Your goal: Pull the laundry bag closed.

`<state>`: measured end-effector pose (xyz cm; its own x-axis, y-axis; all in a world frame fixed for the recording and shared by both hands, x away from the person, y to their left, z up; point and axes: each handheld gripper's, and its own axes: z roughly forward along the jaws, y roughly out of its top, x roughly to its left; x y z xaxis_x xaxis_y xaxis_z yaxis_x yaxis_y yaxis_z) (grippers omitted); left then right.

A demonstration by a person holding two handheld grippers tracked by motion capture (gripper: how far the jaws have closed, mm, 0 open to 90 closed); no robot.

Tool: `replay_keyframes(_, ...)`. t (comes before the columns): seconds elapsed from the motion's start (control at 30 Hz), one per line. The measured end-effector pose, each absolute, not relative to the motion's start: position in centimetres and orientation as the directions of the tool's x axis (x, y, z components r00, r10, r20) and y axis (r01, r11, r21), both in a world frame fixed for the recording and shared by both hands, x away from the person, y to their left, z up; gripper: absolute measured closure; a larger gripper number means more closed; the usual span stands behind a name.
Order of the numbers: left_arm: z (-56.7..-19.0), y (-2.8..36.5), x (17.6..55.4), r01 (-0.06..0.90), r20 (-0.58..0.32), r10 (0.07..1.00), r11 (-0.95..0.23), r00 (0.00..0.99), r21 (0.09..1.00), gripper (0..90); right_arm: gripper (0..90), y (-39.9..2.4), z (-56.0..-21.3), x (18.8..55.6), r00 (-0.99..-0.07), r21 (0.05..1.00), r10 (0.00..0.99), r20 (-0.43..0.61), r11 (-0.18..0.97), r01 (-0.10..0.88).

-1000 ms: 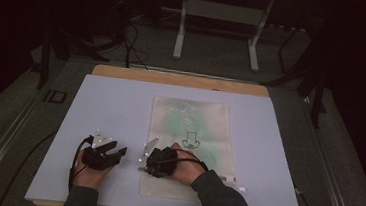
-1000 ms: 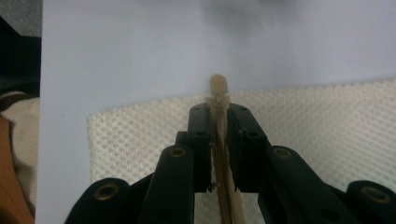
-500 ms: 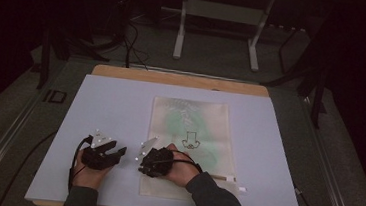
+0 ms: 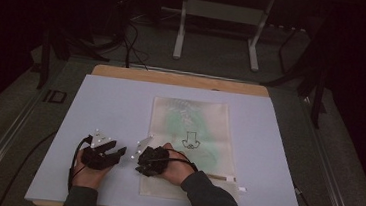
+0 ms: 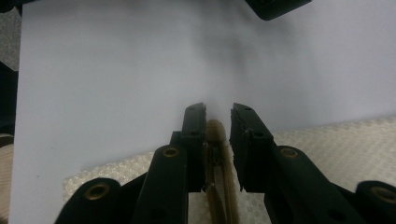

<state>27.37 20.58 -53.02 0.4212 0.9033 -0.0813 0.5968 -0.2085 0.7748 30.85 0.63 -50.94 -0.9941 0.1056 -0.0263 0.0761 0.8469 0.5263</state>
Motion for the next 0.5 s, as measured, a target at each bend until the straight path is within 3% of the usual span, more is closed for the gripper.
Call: replay_keyframes(0.5,-53.01,20.66,27.39,0.596,-0.083,0.904,-0.205,0.418,0.776,51.1,80.6,1.10,-51.43,31.02,-0.994,0.527,0.107,-0.008,0.846,0.087)
